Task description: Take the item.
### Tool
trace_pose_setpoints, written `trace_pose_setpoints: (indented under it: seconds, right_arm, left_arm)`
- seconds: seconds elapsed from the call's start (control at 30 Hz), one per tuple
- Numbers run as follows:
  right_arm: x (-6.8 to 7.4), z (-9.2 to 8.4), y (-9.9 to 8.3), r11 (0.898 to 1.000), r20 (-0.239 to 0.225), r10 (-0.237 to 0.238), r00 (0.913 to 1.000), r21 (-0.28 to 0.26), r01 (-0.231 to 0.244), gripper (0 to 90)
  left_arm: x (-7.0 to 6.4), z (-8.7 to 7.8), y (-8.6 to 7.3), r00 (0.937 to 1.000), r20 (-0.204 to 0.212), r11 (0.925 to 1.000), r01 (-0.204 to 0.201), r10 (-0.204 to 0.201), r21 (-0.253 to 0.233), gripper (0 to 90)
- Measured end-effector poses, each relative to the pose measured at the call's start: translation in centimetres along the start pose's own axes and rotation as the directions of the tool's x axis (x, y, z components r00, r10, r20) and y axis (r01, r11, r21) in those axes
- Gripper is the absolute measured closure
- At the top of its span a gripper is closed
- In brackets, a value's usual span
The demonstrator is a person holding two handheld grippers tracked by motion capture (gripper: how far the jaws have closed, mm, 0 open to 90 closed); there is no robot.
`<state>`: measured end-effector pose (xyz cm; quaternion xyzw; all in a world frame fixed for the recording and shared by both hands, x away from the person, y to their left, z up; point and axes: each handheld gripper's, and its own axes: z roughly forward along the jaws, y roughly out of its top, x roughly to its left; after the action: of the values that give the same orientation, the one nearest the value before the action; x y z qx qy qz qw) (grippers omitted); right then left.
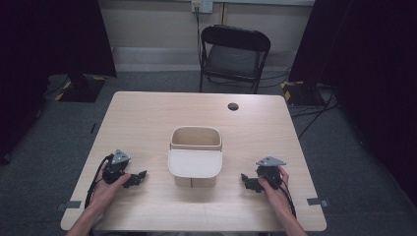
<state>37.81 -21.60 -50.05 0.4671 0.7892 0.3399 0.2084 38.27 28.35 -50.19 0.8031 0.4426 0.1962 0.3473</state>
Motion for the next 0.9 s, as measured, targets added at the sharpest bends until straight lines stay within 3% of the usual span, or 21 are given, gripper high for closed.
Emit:
trace_pose_setpoints:
  seconds: [0.63,0.9]
  right_arm:
    - [-0.01,0.01,0.00,1.000,0.000,-0.001,1.0000,-0.001,0.001,12.7]
    - [0.00,0.00,0.00,1.000,0.000,0.000,1.0000,0.000,0.000,12.8]
  left_arm:
    - [0.02,-0.24,0.12,0.9999,0.012,0.9999,0.010,-0.010,0.005,15.8]
    - [-0.33,-0.86,0.58,0.9994,0.027,0.9986,0.025,-0.024,-0.046,16.0]
